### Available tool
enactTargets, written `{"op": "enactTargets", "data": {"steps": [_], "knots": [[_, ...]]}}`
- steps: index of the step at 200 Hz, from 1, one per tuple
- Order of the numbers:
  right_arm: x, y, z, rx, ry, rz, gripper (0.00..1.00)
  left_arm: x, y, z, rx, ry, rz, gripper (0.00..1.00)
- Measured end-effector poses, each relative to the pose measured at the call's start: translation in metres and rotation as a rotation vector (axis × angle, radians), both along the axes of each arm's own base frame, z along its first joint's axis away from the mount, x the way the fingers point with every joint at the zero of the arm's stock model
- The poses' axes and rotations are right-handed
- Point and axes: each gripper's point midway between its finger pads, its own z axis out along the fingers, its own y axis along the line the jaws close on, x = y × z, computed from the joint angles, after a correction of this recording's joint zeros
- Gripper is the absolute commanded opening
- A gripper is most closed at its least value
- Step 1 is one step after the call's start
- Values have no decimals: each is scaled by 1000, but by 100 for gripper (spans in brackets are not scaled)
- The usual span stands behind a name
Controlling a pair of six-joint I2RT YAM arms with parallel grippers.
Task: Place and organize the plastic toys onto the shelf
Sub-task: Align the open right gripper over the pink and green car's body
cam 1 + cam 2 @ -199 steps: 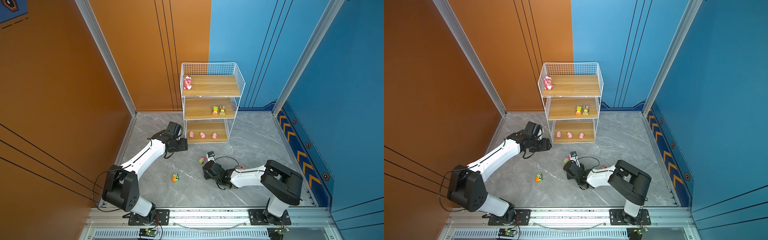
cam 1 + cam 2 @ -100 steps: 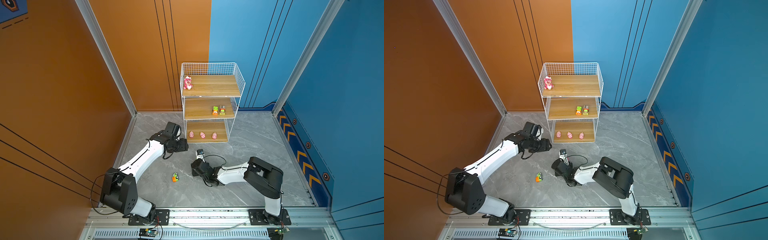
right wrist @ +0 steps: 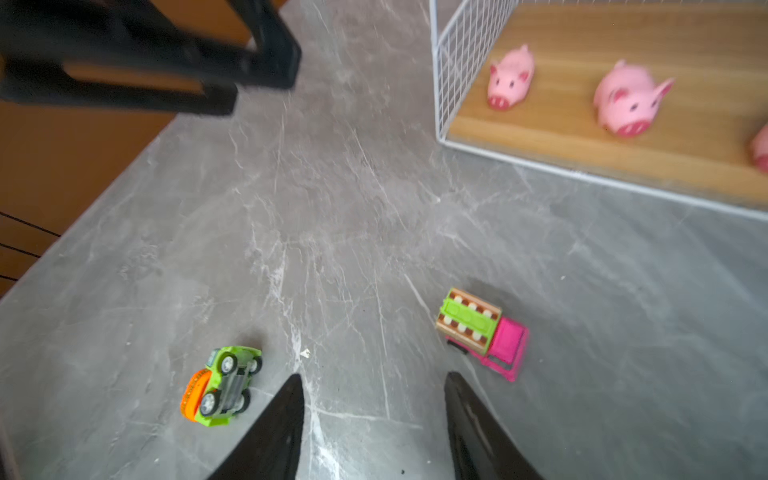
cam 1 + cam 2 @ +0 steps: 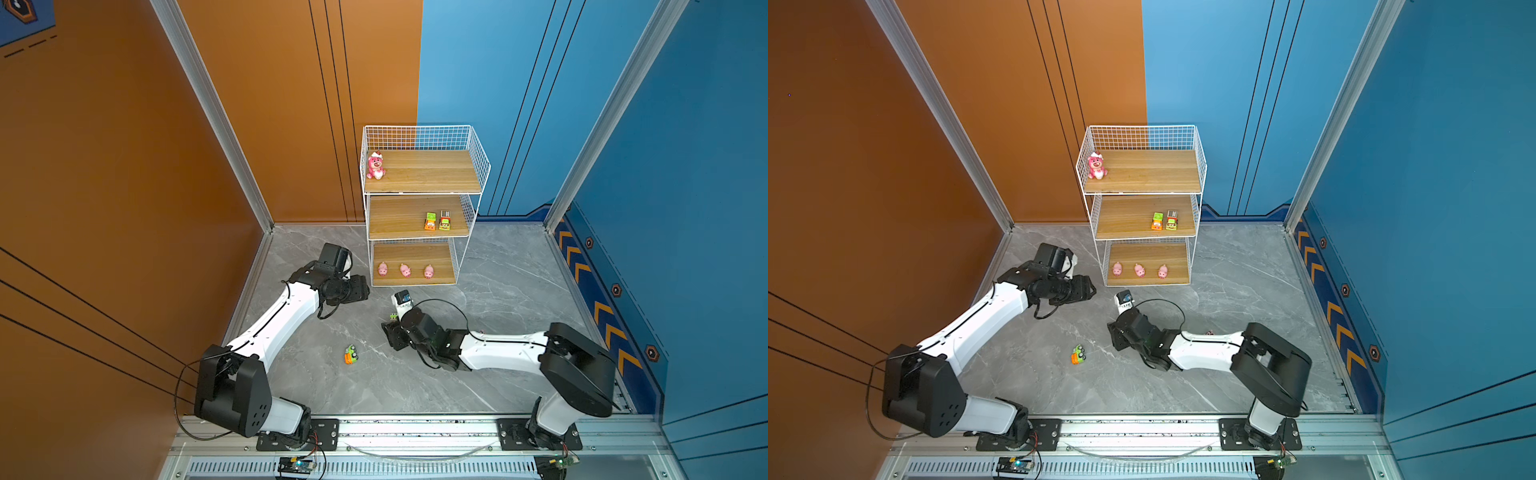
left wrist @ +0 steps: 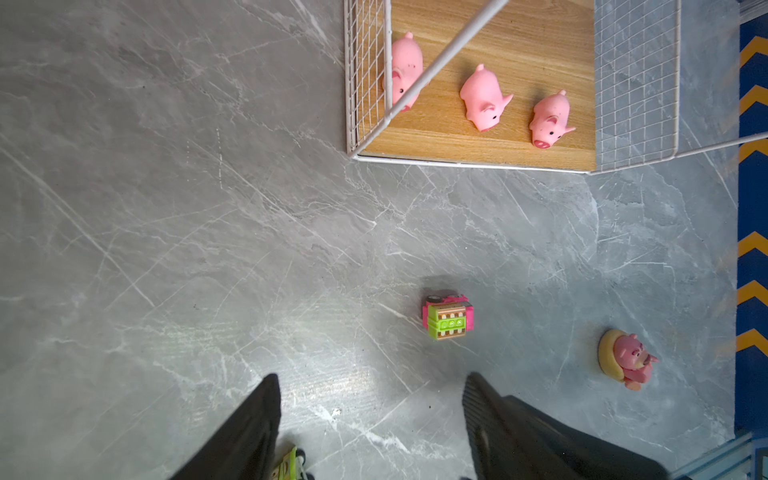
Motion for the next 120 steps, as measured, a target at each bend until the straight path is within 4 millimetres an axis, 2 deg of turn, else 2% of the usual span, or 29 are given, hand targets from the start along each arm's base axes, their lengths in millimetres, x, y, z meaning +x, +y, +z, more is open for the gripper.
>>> {"op": "enactTargets", "data": {"steps": [19,36,57,84,107,111,120], "knots": [[17,-21,27,1,-53,24,68,-2,-1,5,-7,-14,-15,72],[28,-36,29,-46,-85,48,72,-4,-4,8,-15,-21,-35,73],[28,-44,12,-140,-103,127,74,-6,-7,8,-28,-20,-62,77],[24,-43,-8,-231,-131,243,75,-9,-15,10,-50,-24,-123,84],[19,-42,-26,-280,-168,337,76,-11,-20,11,-56,-33,-173,85],[19,-42,-29,-288,-171,349,76,-12,-20,12,-56,-35,-180,90],[20,-43,-38,-304,-169,377,76,-12,-21,12,-52,-42,-194,91]]}}
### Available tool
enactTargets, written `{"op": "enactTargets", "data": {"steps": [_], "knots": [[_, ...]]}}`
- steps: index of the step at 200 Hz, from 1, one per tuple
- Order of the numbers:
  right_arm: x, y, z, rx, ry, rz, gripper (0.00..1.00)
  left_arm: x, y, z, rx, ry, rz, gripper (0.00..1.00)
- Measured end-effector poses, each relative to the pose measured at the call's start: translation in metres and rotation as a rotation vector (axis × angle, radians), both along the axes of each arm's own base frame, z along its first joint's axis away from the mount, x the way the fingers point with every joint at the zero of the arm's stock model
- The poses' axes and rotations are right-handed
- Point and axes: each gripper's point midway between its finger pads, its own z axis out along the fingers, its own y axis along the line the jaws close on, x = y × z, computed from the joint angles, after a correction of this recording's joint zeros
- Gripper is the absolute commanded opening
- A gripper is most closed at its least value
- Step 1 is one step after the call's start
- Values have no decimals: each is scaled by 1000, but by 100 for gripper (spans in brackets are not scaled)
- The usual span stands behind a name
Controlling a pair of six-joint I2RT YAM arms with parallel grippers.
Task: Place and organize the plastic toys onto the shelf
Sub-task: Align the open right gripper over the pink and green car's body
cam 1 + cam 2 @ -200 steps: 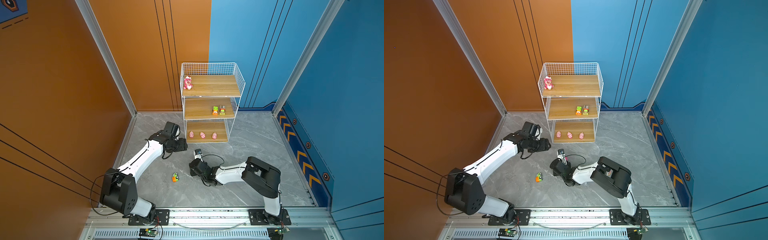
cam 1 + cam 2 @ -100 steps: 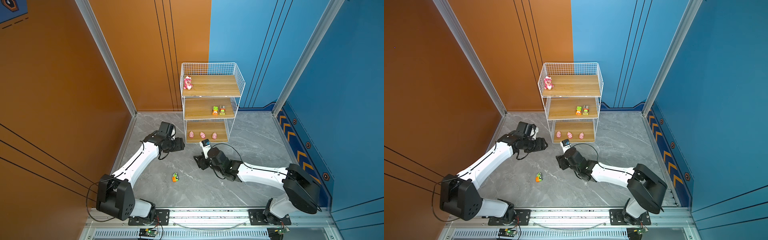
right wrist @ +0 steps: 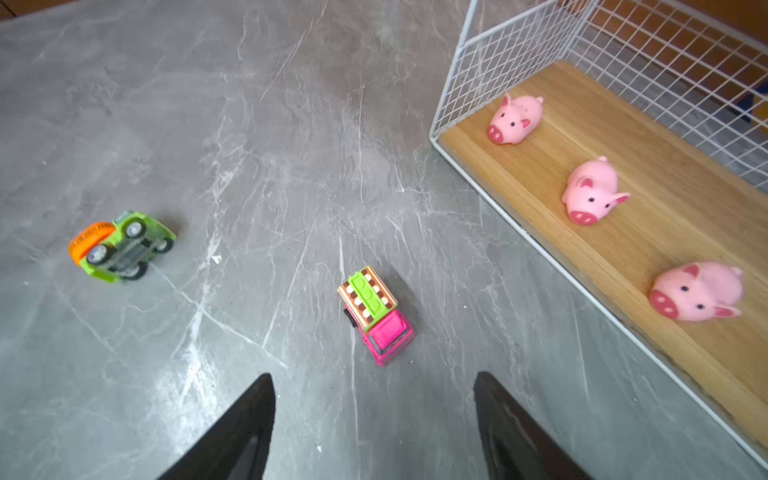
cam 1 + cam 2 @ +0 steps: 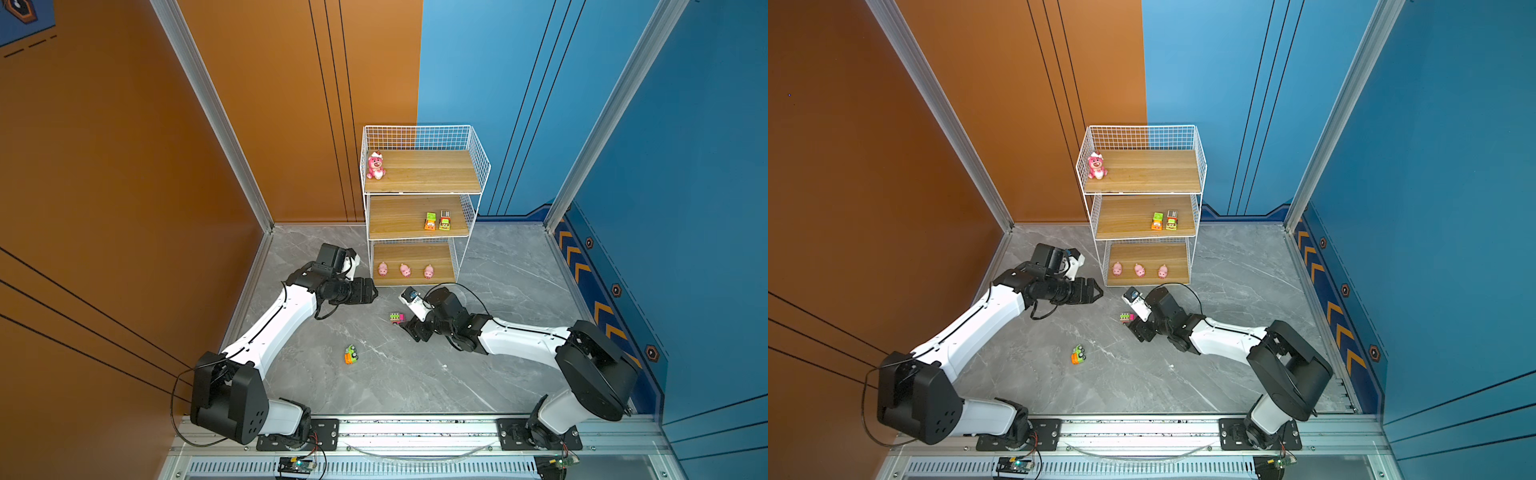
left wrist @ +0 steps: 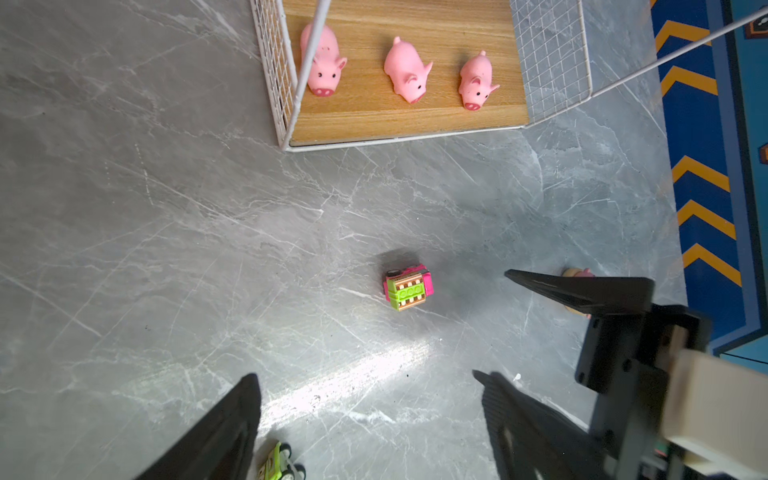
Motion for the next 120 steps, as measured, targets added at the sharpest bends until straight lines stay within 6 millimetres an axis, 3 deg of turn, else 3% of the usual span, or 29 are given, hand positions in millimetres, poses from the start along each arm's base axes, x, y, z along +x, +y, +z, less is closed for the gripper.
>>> {"op": "enactTargets", "data": {"steps": [59,120], "knots": [[5,7,-34,-53,6,128,76,-3,1,0,29,-31,-62,91],[21,15,-36,-56,-27,175,75,0,17,-9,38,-18,-41,90]]}}
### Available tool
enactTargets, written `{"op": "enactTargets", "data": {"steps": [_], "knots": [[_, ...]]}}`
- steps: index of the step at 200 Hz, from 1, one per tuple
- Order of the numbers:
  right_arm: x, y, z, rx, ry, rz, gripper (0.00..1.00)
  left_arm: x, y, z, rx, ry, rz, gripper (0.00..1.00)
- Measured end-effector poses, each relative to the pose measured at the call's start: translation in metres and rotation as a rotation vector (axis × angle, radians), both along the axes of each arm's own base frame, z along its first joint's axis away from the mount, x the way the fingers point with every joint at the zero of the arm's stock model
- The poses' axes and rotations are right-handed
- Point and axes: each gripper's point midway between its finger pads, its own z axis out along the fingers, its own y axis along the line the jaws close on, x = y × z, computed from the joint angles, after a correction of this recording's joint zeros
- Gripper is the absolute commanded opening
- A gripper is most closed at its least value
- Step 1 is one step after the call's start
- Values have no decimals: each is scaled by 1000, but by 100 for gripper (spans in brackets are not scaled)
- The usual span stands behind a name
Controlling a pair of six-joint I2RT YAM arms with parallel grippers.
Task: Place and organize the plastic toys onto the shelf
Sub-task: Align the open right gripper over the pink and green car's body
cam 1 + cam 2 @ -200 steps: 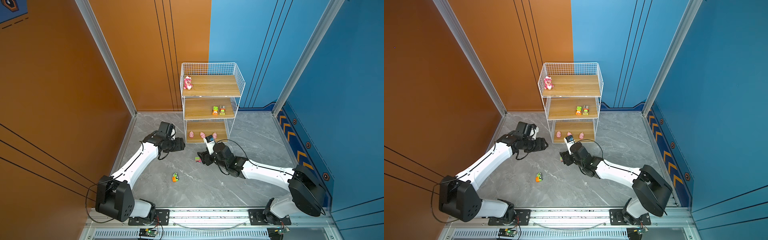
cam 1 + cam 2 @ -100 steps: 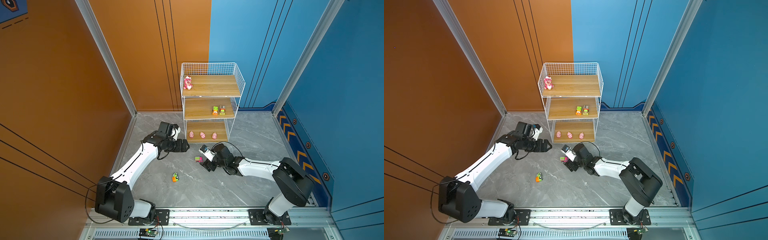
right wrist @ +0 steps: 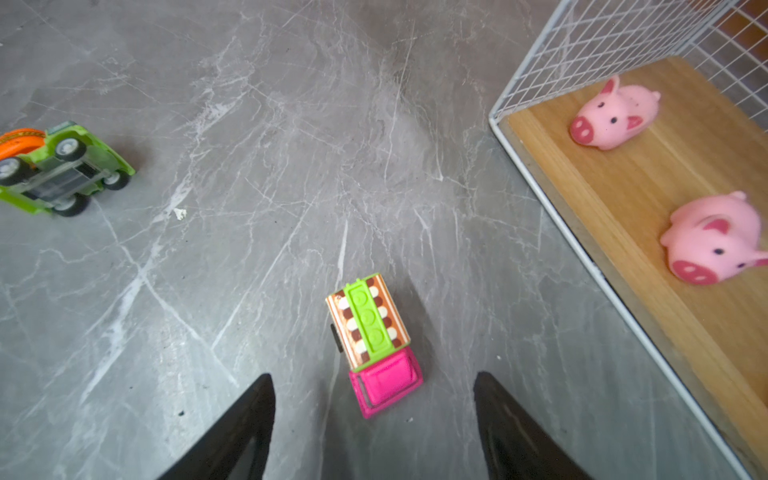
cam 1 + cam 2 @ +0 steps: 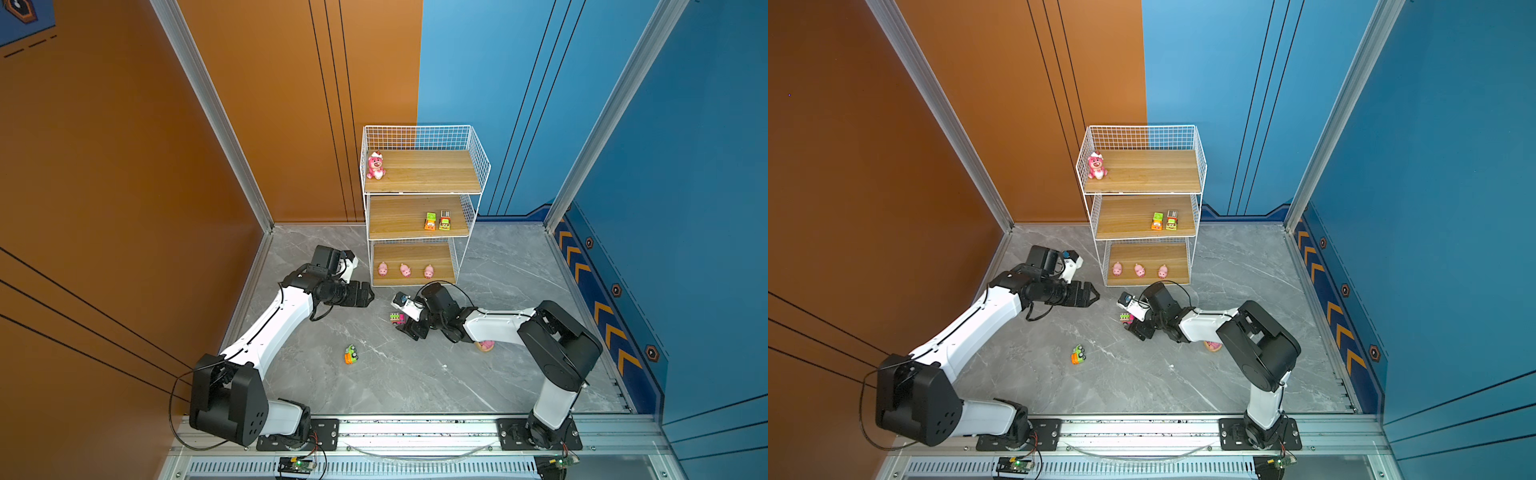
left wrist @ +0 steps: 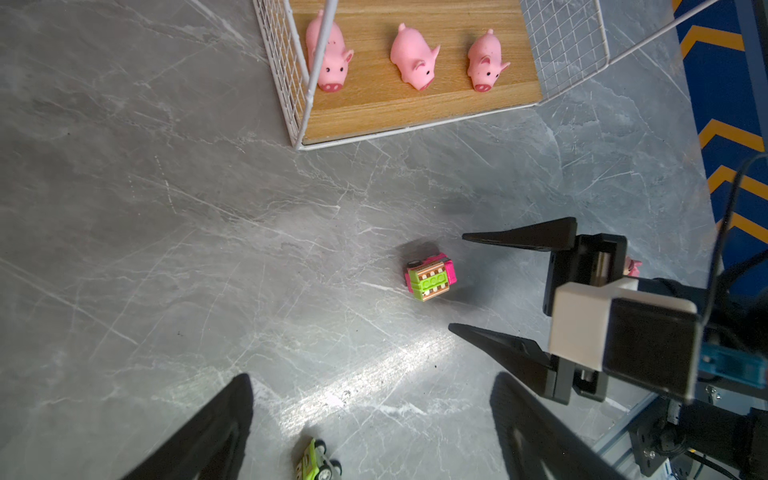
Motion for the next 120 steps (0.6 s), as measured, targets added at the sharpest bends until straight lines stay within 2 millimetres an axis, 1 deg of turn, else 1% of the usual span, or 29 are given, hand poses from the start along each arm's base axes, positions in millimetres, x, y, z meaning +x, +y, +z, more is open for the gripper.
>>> {"op": "enactTargets", "data": {"steps": [36,63,92,120], "knots": [[8,0,7,14,-11,11,75,6,7,0,-22,3,24,90],[11,7,11,8,-1,38,73,9,12,1,-33,-3,41,89],[10,12,9,-12,22,73,72,13,14,4,-48,-11,51,89],[10,14,2,-47,52,101,71,14,15,4,-58,-8,61,89]]}}
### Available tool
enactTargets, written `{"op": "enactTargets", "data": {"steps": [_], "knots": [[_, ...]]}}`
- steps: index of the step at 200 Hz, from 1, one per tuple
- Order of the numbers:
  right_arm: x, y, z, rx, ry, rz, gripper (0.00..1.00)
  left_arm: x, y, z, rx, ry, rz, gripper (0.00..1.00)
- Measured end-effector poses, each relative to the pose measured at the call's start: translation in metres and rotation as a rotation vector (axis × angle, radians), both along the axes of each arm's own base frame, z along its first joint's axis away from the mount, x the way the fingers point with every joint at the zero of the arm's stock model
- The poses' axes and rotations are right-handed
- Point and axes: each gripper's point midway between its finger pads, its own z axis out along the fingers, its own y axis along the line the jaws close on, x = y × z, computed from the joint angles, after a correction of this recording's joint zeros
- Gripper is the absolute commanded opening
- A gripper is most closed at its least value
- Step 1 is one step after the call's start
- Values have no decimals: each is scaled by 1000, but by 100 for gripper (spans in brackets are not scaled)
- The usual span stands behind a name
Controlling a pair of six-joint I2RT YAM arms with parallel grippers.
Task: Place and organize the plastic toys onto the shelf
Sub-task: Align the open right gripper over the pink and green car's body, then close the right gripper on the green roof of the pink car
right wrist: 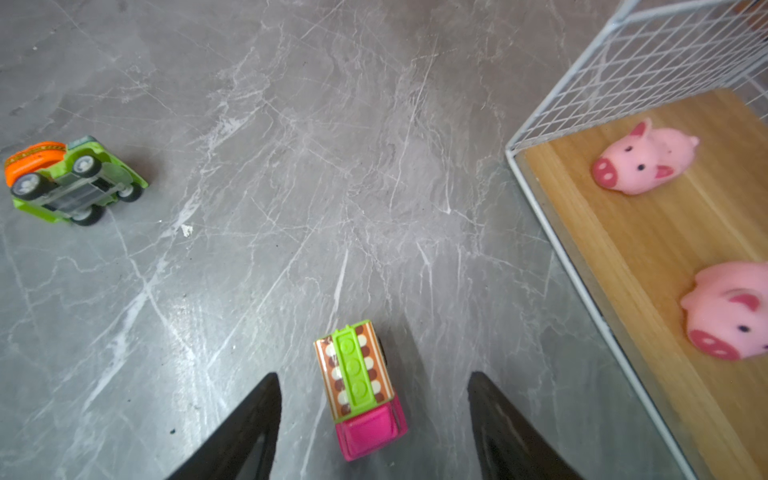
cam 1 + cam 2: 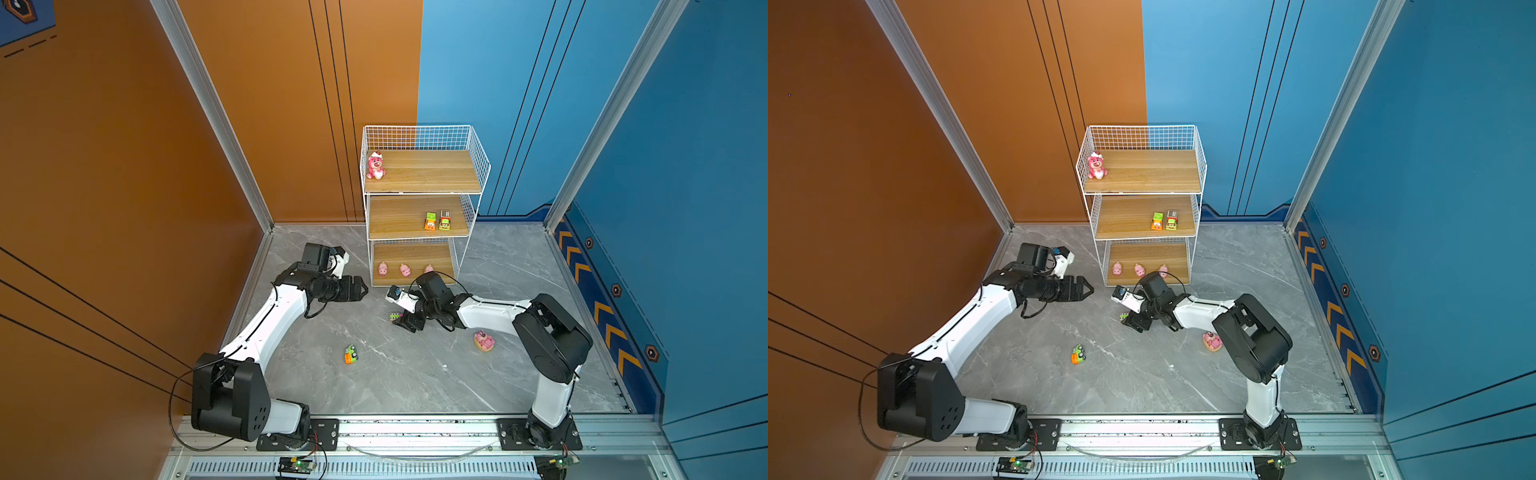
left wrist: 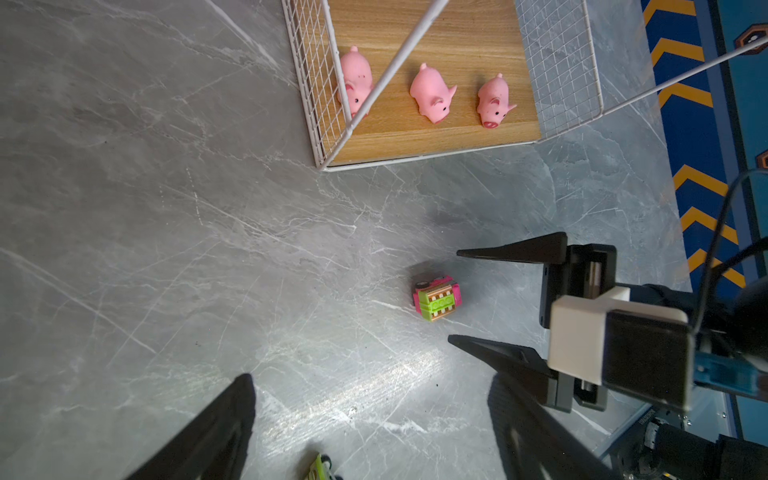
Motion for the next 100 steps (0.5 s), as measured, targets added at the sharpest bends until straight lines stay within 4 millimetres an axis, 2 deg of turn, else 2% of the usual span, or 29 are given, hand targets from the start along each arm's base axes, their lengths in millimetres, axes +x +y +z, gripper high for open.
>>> {"op": "enactTargets", "data": {"steps": [61,100], "knots": [[-8,2,-10,-61,49,46,66,3,4,2,-24,-1,19,88],[-12,11,-16,-74,62,67,61,5,5,4,-37,-5,29,88]]}}
